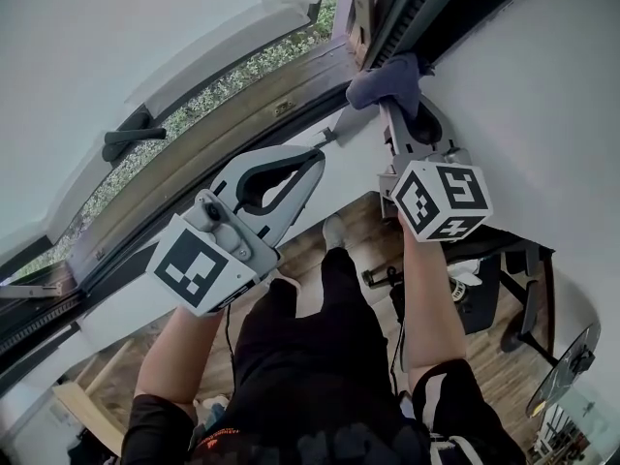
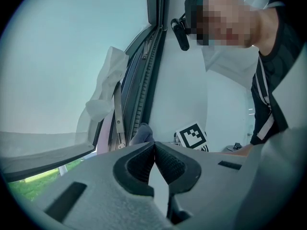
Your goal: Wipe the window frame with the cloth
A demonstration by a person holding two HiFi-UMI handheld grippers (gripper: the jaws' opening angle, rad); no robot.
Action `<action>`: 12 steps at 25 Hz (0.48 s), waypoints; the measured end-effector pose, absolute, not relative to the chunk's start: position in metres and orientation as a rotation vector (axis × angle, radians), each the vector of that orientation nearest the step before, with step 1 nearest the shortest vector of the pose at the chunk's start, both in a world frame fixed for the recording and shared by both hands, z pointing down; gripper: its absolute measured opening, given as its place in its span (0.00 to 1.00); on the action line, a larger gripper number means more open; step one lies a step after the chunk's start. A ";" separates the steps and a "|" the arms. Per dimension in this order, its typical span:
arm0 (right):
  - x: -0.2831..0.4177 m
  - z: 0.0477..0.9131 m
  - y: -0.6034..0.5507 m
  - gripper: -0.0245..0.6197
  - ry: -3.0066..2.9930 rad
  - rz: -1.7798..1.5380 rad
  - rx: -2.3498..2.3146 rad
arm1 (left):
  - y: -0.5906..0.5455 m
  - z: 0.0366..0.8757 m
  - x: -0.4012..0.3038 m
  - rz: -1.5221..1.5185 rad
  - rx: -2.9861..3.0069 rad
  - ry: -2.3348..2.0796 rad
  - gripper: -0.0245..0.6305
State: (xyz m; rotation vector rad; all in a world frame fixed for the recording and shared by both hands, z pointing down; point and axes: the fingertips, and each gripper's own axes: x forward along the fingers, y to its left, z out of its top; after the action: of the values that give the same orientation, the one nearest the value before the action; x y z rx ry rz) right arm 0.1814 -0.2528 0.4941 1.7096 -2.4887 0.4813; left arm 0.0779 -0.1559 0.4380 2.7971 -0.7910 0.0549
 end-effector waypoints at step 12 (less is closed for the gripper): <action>0.184 0.538 -0.253 0.13 -2.442 0.559 1.695 | -0.156 0.463 0.080 0.079 2.751 -0.789 0.07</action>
State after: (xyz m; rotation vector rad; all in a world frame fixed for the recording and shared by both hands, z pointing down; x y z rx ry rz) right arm 0.1843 -0.2533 0.5384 1.6946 -2.4420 0.5585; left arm 0.0799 -0.1564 0.4634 2.7506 -0.7886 0.0793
